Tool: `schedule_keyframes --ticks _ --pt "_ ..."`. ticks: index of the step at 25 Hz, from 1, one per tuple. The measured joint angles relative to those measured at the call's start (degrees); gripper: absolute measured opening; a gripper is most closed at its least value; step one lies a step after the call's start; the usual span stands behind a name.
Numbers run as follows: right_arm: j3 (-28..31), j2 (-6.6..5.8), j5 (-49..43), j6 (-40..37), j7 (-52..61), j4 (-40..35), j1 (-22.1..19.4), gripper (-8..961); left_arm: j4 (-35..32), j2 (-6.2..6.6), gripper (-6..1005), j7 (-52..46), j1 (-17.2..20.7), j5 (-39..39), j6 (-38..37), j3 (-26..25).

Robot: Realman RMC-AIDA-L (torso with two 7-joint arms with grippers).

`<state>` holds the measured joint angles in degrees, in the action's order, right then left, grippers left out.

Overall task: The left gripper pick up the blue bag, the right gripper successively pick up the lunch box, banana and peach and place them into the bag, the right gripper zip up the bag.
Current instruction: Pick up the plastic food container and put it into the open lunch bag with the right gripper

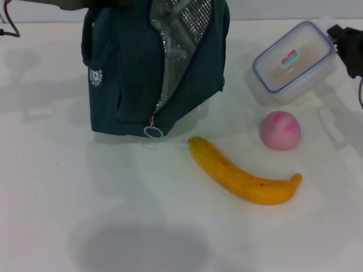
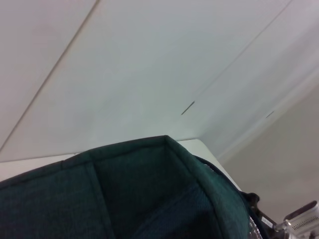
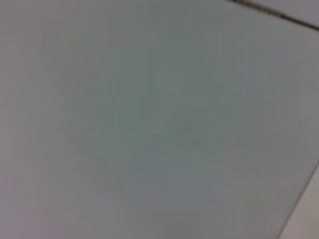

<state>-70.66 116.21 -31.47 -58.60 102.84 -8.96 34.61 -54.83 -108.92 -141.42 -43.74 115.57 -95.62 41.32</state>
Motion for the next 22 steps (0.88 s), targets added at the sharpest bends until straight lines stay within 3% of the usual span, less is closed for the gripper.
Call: schedule_keyframes --ticks 10,16,18,22 --pt "0.00 -0.15 6.12 -11.41 0.56 0.08 -2.59 91 0.21 -0.30 69 0.00 1.48 0.01 0.05 -0.46" --pt "0.00 -0.23 8.77 -18.17 2.38 -0.59 -2.51 91 0.23 -0.34 70 -0.05 2.16 0.01 -0.03 -0.44" --pt "0.00 -0.30 11.15 -23.74 4.26 -1.99 -1.63 91 0.25 -0.39 70 -0.17 2.16 0.00 -0.14 -0.34" --pt "-0.07 -0.29 11.97 -25.54 5.39 -4.70 -0.45 92 0.25 -0.65 70 -0.31 2.15 0.00 -0.27 -0.09"
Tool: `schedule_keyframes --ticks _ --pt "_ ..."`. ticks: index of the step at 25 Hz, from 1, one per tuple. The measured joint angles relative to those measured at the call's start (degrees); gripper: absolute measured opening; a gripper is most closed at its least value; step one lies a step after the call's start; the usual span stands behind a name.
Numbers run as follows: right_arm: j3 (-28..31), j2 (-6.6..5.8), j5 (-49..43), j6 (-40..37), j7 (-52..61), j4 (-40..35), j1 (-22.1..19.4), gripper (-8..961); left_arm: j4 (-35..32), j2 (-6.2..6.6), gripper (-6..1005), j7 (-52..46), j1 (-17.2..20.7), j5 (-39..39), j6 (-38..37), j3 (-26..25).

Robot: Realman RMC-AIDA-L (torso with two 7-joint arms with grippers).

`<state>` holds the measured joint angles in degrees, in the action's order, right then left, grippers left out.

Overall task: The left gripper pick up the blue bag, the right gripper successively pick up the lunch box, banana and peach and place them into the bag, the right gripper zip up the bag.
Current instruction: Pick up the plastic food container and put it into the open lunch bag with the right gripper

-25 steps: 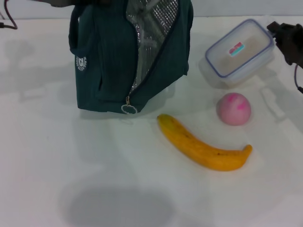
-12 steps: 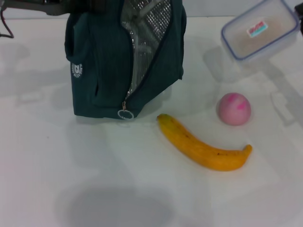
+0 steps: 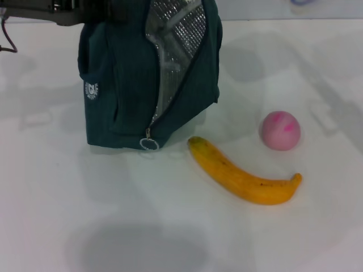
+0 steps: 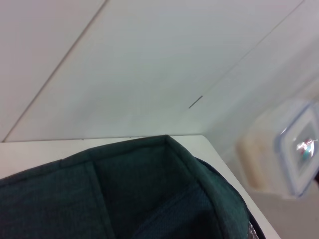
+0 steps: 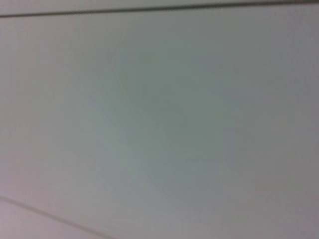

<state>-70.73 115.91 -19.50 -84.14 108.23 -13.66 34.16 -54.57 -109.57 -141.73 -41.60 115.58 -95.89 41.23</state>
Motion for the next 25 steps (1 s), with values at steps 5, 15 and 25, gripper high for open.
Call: schedule_keyframes --ticks 5,15,25 --pt "-0.21 -0.05 0.18 -0.14 0.73 -0.83 4.39 92 0.00 -0.40 71 -0.01 -0.01 0.00 -0.01 0.00" --pt "-6.01 0.30 0.14 2.03 1.64 -0.37 12.54 90 0.00 -1.21 72 0.26 -0.37 0.00 -0.09 0.13" --pt "-16.36 0.27 3.11 8.89 1.75 -1.02 13.89 112 0.00 -2.07 72 0.31 -0.21 -0.01 -0.44 0.17"
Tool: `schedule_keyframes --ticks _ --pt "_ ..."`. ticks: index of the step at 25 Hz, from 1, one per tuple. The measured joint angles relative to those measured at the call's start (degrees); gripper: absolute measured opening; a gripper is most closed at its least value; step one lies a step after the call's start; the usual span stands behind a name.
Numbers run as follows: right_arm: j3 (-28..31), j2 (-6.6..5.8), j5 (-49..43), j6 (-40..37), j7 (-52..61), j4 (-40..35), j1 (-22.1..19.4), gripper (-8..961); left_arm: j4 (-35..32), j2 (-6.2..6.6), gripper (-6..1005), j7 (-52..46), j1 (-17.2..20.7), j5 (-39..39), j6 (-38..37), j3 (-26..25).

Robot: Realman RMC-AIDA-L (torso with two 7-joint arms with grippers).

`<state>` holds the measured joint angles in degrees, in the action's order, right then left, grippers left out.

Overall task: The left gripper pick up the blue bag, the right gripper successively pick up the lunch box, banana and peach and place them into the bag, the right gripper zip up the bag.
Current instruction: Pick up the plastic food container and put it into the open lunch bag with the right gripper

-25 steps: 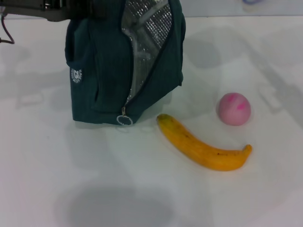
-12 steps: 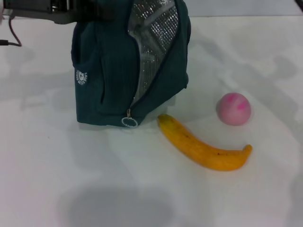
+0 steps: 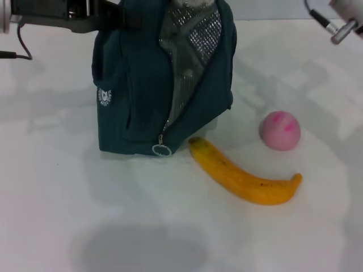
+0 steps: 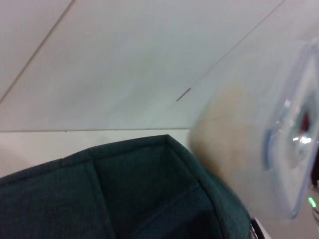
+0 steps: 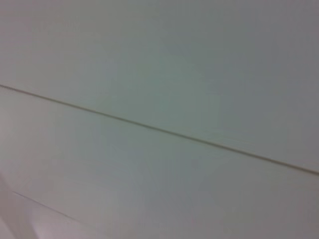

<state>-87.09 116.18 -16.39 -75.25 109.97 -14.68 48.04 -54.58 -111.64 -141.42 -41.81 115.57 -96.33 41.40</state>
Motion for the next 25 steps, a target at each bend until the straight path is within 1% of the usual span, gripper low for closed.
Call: schedule_keyframes --ticks 4,11,13,15,16,18,25 --pt "-3.46 0.01 0.01 2.85 -0.20 -0.03 -0.25 122 0.00 -0.19 73 0.46 0.05 -0.41 -0.22 -0.03" --pt "-7.73 0.01 -0.51 5.89 -0.69 -0.20 -2.08 139 0.00 -0.03 73 0.60 0.80 -0.54 -0.34 -0.33" --pt "-8.16 0.00 -0.58 6.18 -0.73 -0.22 -2.22 143 0.00 -0.04 74 0.60 0.84 -0.54 -0.35 -0.34" --pt "-9.79 0.01 -0.67 7.01 -0.81 -0.24 -2.23 148 0.00 -0.09 74 0.62 0.88 -0.54 -0.35 -0.35" --pt "-11.74 0.01 -0.69 8.26 -0.89 -0.35 -1.94 151 0.00 -0.16 74 0.62 0.85 -0.54 -0.35 -0.26" --pt "-12.62 0.01 -0.70 8.98 -0.90 -0.61 -1.81 156 0.00 -0.22 74 0.62 0.79 -0.54 -0.35 -0.18" --pt "-21.33 0.01 -0.59 17.36 -0.55 -6.46 -1.47 173 0.61 -0.53 75 0.65 0.88 -0.54 -0.35 -0.08"
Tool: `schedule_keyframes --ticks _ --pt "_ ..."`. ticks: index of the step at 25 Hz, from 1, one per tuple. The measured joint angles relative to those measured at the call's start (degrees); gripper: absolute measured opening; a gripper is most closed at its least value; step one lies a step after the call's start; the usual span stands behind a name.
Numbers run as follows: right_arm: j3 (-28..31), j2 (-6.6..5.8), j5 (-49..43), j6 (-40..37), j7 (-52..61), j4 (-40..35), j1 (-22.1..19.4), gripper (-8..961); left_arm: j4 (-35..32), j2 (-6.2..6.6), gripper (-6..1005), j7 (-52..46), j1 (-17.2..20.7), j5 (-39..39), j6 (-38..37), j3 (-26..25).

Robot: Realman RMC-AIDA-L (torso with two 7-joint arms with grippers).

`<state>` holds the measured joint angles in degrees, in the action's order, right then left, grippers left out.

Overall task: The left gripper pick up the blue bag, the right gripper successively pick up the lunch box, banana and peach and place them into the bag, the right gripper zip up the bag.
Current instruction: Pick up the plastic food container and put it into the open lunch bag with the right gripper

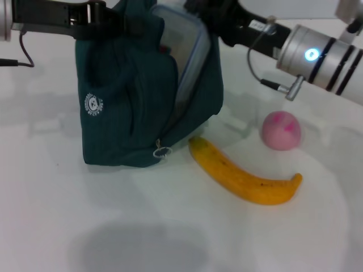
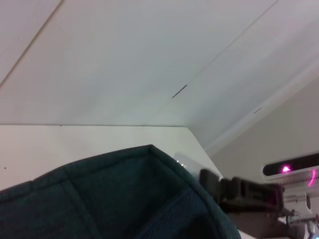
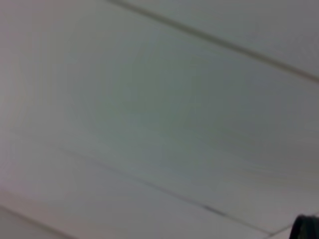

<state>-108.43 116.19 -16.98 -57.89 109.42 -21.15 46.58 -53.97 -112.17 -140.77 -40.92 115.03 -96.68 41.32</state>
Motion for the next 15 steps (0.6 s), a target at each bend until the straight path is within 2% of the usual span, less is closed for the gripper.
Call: schedule_keyframes --ticks 4,10,15 --pt "-2.27 0.00 -0.03 -0.22 0.05 -0.25 0.90 182 0.89 -0.01 75 0.11 -0.04 0.00 0.00 -0.11" --pt "-1.52 -0.13 0.37 -1.52 -1.03 -1.20 -1.87 197 0.89 0.26 76 0.14 0.35 0.01 0.01 -0.42" --pt "2.43 -1.13 -0.05 -7.00 -3.70 -0.55 -4.30 386 0.82 0.52 76 0.15 0.97 0.01 0.23 -0.62"
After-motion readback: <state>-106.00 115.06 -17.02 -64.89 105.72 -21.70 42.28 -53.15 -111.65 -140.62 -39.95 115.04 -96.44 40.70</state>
